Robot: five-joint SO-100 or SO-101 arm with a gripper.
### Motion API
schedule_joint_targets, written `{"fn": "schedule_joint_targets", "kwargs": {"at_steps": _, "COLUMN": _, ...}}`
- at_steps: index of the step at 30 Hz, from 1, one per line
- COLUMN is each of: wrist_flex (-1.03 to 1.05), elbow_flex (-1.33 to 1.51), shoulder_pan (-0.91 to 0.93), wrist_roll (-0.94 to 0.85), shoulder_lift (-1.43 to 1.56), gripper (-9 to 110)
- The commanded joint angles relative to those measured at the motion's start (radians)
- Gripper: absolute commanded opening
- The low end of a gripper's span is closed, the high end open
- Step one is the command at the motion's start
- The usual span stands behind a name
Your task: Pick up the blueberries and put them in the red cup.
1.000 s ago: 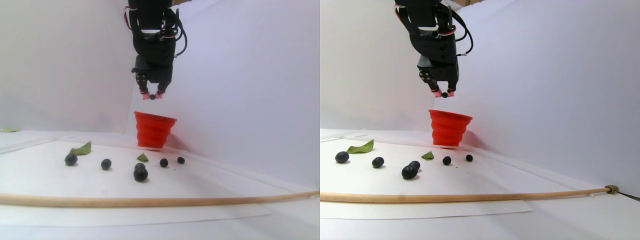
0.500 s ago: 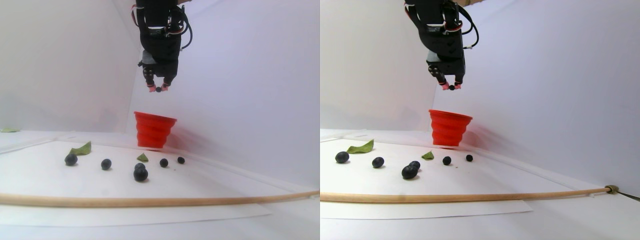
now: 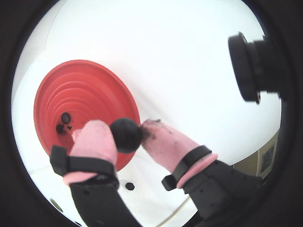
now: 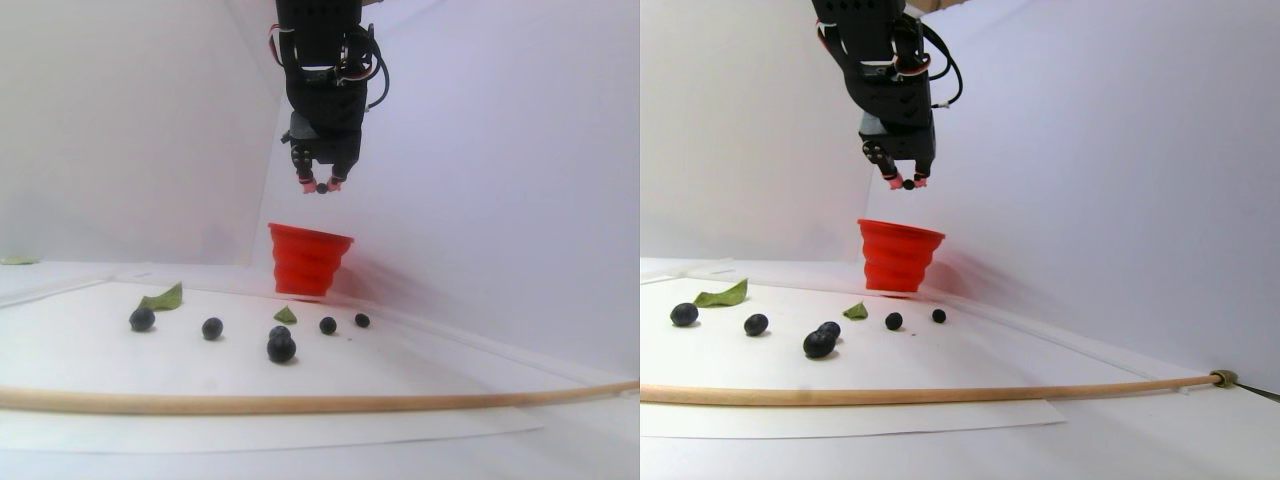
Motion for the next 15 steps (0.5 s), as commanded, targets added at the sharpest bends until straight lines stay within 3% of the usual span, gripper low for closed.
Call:
{"fn": "schedule_joint_targets", "kwargs": {"at_steps": 1, "wrist_flex": 0.0, "elbow_flex": -0.114, "shoulder_pan": 0.041, "wrist_roll": 0.008, "shoulder_lift": 0.043, "gripper": 21}}
{"fn": "schedule_joint_targets", "kwargs": {"at_steps": 15, "wrist_flex": 0.0, "elbow_flex": -0.048, "shoulder_pan": 0.038, "wrist_roll": 0.006, "shoulder_lift": 0.101, "gripper": 22}}
